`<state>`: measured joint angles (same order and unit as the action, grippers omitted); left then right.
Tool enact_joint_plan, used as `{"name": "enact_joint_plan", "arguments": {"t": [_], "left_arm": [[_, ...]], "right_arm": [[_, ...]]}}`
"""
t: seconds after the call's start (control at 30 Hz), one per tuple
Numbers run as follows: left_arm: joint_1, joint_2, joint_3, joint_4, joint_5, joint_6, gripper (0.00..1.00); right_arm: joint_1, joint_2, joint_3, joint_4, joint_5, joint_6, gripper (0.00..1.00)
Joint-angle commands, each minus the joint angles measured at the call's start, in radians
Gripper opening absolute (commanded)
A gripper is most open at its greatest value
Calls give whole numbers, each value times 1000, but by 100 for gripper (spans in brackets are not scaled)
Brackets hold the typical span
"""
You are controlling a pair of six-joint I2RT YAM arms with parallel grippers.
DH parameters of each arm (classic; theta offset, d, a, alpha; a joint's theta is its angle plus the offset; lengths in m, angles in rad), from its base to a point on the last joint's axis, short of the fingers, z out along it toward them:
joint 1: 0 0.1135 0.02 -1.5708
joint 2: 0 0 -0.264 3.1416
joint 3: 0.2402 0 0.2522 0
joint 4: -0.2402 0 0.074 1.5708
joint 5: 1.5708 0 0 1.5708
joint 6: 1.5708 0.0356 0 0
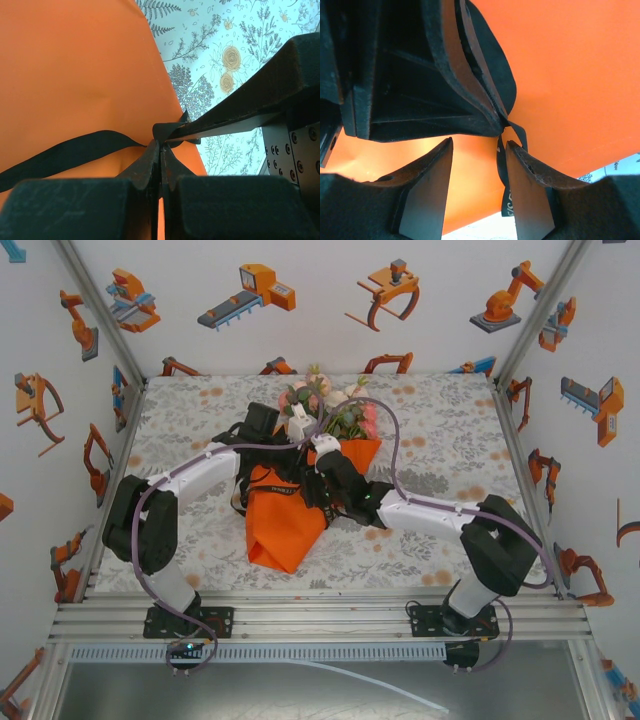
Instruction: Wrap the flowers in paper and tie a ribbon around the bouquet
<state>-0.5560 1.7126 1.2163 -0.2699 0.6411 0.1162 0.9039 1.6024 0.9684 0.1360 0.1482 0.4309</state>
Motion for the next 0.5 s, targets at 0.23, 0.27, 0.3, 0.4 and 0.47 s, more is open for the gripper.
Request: {"name": "enact_joint_plan", "arguments": {"t": [0.23, 0.27, 0.3, 0.4, 0.47], "left_arm": [[2, 29, 46, -30, 43, 0, 8], [2, 31, 50, -35, 45, 5, 8], [2, 32, 53, -38, 45, 8, 8], [6, 35, 60, -45, 43, 17, 8], [10, 36, 63, -45, 42, 18, 8]], "right_arm": [[-27, 58, -4, 92, 38, -50, 46], [-31, 67, -2, 95, 32, -49, 46], [-34, 72, -1, 104, 17, -47, 45], [-40, 92, -7, 133, -34, -44, 43], [-39, 101, -27, 157, -59, -32, 42]]}}
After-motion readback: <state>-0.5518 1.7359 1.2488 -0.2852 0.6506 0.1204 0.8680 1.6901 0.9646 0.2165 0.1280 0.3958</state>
